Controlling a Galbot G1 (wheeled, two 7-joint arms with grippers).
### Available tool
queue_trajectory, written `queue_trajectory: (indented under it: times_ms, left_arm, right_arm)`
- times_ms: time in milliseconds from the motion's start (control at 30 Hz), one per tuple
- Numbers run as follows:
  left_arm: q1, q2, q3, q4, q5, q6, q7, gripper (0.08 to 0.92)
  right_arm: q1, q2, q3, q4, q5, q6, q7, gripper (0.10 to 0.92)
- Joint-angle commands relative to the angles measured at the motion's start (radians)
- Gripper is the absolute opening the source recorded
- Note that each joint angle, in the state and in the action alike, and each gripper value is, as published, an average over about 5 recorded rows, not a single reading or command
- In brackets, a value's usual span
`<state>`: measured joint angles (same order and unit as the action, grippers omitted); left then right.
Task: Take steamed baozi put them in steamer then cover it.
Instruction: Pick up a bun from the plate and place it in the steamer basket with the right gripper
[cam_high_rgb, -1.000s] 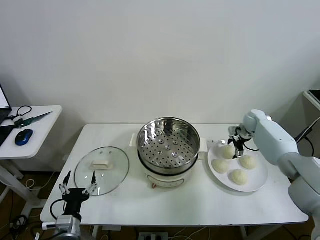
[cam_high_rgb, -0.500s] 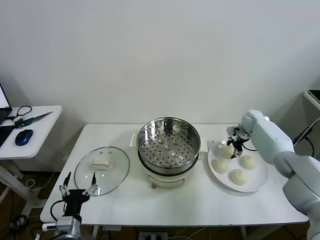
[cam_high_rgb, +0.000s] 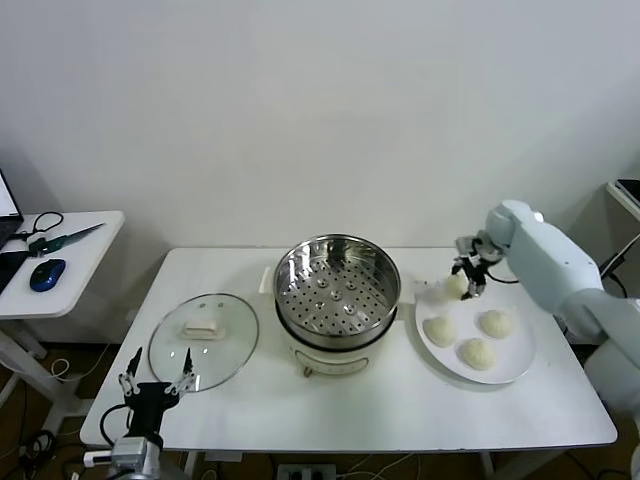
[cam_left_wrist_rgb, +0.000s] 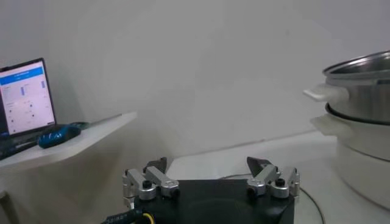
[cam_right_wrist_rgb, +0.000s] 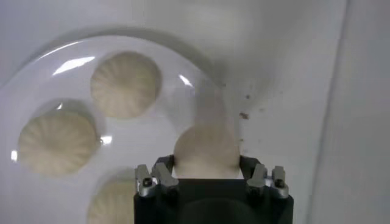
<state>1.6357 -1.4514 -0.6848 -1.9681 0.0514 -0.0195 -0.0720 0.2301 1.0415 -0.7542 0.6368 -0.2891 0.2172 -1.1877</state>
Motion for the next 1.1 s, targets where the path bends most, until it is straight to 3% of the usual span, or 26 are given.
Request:
queue_trajectory:
  times_ms: [33,300,800,1100]
  left_arm:
    - [0.011,0.001,0.002,-0.006,-0.001,-0.003,-0.002,0.823]
    - [0.024,0.002,0.007,-0.015,-0.003,0.000,-0.008,0.823]
    - [0.026,0.000,0.001,-0.004,-0.009,0.004,-0.024,0.823]
    - [0.020,0.003,-0.004,0.006,-0.012,0.006,-0.025,0.823]
  right_arm:
    - [0.275,-0.015,-0.281,0.249,0.191,0.056,-0.025,0.701]
    - [0.416,0.089,-0.370,0.397,0.205,0.155,-0.021,0.704]
    - [0.213,0.277,-0.271,0.444,-0.331,0.434,0.077,0.704]
    - [0.123,0.292,-0.274,0.425,-0.486,0.469,0.140,0.704]
